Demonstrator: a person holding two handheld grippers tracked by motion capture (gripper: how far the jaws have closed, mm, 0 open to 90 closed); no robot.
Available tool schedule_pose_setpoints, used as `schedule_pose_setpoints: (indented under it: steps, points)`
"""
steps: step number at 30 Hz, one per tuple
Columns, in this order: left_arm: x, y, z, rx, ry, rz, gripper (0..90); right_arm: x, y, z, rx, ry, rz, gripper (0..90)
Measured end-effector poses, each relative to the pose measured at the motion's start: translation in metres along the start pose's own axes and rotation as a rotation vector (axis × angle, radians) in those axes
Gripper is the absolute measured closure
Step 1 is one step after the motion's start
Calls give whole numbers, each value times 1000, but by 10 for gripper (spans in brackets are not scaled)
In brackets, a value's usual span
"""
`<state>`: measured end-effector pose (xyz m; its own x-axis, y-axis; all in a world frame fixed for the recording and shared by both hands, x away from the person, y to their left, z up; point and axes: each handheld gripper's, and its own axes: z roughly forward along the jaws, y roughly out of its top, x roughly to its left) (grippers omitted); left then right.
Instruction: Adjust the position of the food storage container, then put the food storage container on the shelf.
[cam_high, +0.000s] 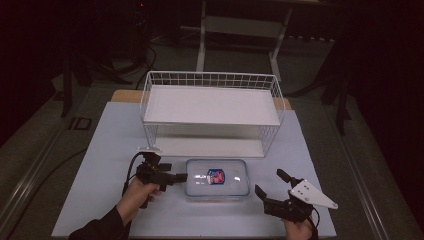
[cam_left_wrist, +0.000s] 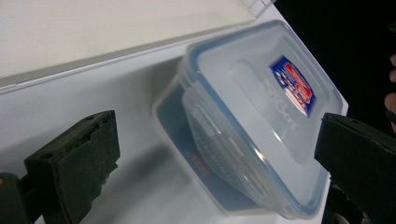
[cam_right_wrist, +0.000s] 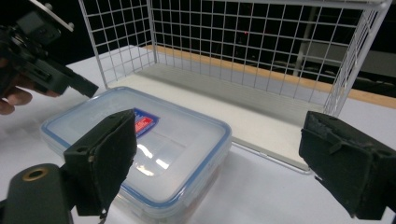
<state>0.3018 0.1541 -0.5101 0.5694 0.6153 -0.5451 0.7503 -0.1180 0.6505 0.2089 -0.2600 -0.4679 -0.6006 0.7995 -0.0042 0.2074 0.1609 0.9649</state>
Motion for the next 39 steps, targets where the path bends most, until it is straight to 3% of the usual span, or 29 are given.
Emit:
schedule_pose_setpoints:
  steps: [7, 12, 17, 20, 22, 26, 27, 32, 35, 39]
  points:
    - [6, -1, 2, -16, -19, -72, 3, 1, -1, 0, 2, -1, 0, 111]
    - [10, -2, 6, 12, -51, -118, 3, 4, 0, 0, 0, 7, -19, 111]
    - [11, -1, 10, 37, -49, -143, 21, 6, 1, 0, 2, 18, -31, 126]
    - [13, -1, 13, 54, -38, -179, 86, 6, 1, 0, 16, 36, -23, 137]
    - [16, -3, 15, 73, -88, -213, 97, 6, 0, 1, 44, 58, -5, 144]
    - [19, -5, 18, 90, -113, -252, 151, 5, 1, 2, 69, 81, 26, 145]
    - [20, -6, 19, 87, -136, -265, 202, 4, 1, 3, 78, 117, 51, 148]
    - [24, -8, 21, 96, -205, -306, 325, 2, 0, 8, 108, 135, 64, 133]
    - [23, -7, 23, 120, -262, -290, 419, 1, 0, 11, 136, 130, 78, 125]
    - [24, -6, 21, 128, -276, -287, 483, -2, -3, 20, 206, 136, 107, 110]
